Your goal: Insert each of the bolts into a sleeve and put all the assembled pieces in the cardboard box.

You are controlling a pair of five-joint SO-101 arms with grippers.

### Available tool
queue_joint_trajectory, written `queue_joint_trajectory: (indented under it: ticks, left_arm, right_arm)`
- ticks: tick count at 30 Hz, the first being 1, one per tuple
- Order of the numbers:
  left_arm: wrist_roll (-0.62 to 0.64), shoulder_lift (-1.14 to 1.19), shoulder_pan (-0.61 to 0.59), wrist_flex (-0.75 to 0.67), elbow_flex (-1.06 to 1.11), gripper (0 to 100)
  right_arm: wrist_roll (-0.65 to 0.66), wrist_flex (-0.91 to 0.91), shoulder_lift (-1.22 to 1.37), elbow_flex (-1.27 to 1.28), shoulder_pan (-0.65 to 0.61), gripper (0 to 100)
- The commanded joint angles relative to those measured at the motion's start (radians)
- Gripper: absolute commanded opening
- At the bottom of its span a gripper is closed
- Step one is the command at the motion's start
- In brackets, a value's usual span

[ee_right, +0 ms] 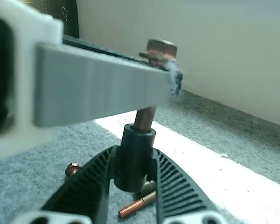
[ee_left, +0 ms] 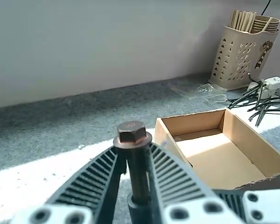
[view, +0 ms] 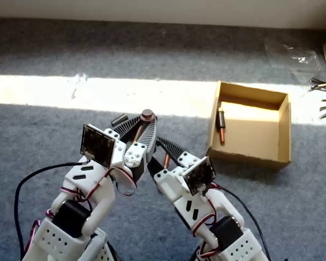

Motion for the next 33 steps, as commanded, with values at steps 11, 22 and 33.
queue_joint_trajectory:
  ticks: [11, 22, 33]
  left_arm:
    - [-0.014, 0.01, -0.044, 0.098, -0.005, 1]
    - [-0.02, 0.01, 0.015, 0.091, 0.073, 1]
    - [-0.021, 0.01, 0.012, 0.091, 0.067, 23]
  right_arm:
    - [-0.002, -0.004, -0.021, 0.102, 0.008, 0.3]
    - [-0.005, -0.005, -0.021, 0.102, 0.008, 0.3]
    - [-0.003, -0.005, -0.021, 0.102, 0.008, 0.3]
